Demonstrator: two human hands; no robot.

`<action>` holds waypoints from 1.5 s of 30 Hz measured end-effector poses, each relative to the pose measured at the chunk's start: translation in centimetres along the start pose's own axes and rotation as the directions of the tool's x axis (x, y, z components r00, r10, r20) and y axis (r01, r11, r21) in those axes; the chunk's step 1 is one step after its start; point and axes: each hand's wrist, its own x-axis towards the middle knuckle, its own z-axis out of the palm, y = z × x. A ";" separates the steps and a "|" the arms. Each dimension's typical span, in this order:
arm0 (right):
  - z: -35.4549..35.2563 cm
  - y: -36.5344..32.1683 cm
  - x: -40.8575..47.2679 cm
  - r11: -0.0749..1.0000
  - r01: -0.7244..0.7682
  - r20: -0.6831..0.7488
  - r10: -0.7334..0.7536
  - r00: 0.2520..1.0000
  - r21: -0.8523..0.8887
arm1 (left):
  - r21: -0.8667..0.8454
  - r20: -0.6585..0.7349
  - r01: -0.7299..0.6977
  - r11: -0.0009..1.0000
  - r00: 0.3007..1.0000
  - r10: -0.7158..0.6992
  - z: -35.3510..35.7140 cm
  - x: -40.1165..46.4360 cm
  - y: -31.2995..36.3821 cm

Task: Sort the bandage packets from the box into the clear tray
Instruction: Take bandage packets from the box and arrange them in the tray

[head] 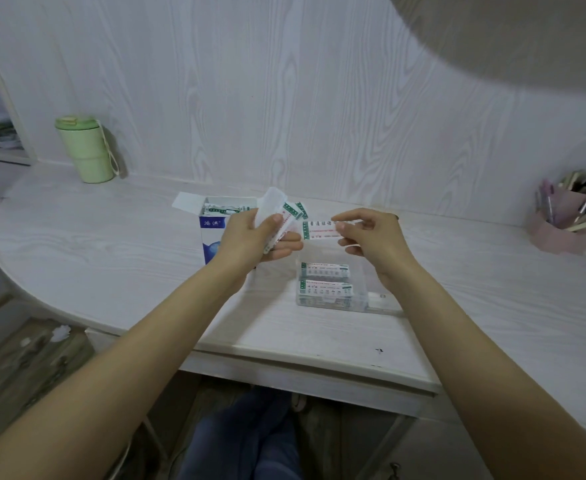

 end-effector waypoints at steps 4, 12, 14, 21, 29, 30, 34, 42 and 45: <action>-0.5 1.7 0.5 0.969 -0.015 -0.008 0.014 1.000 -0.245 | -0.026 -0.047 -0.007 1.000 0.999 0.006 -0.2 0.4 -0.1; 1.3 2.7 1.3 0.723 0.057 0.089 0.007 0.996 -0.688 | -0.005 -0.014 -0.015 1.000 1.000 0.015 0.0 0.4 -0.1; 1.5 2.4 1.3 0.660 0.081 0.121 0.014 0.993 -0.747 | 0.000 -0.018 -0.012 1.000 1.000 0.012 -0.2 0.5 -0.1; 1.4 2.1 1.9 0.636 0.114 0.193 0.055 0.980 -0.763 | 0.000 -0.017 -0.030 1.000 0.999 0.030 -0.3 0.5 0.2; 1.8 2.1 2.1 0.633 0.145 0.222 0.044 0.974 -0.761 | -0.009 -0.001 -0.012 1.000 1.000 0.012 -0.2 0.4 0.3; 1.8 2.1 2.1 0.631 0.138 0.222 0.055 0.973 -0.763 | -0.008 0.000 -0.013 1.000 1.000 0.013 -0.2 0.4 0.3; 1.8 1.7 2.2 0.594 0.125 0.216 0.084 0.973 -0.795 | -0.002 0.000 -0.017 1.000 1.000 0.017 -0.3 0.2 0.5; 2.4 1.1 3.0 0.569 0.092 0.256 0.215 0.942 -0.817 | 0.004 0.003 -0.020 1.000 1.000 0.020 -0.3 -0.1 0.7; 2.6 0.6 3.0 0.552 0.082 0.261 0.254 0.931 -0.830 | 0.007 0.003 -0.021 1.000 1.000 0.021 -0.5 -0.1 0.8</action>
